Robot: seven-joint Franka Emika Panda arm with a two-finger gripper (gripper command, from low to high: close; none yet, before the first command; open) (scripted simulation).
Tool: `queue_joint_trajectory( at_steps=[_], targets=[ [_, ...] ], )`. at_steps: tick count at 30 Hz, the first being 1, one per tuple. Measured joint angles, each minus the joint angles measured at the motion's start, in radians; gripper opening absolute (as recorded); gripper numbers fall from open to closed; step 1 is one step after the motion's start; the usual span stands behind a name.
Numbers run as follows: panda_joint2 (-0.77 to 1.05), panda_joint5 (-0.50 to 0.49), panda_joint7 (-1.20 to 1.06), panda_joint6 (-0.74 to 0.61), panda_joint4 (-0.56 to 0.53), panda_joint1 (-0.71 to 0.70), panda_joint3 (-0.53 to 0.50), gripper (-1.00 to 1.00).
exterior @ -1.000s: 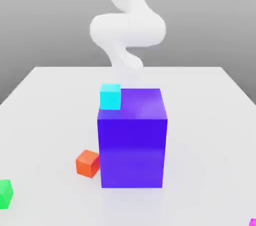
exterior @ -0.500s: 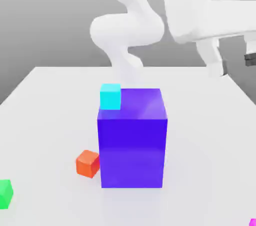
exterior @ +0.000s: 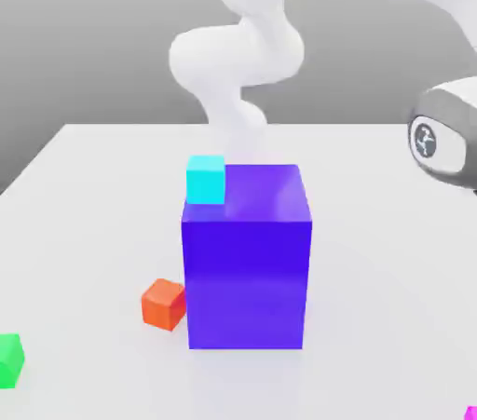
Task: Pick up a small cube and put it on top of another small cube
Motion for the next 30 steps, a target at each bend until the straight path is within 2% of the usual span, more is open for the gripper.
queue_joint_trajectory(
  at_steps=[4, 5, 11, 16, 30],
  targets=[
    [0.142, -0.033, -0.02, 0.08, 0.034, 0.02, -0.003, 0.0],
    [0.175, -0.035, -0.02, 0.104, 0.042, 0.022, -0.004, -1.0],
    [0.191, -0.035, -0.021, 0.113, 0.046, 0.022, -0.005, -1.0],
    [0.065, -0.025, -0.022, 0.021, 0.012, 0.012, -0.01, -1.0],
    [-0.1, 0.133, 0.122, 0.015, -0.164, -0.297, -0.3, -1.0]
  ],
)
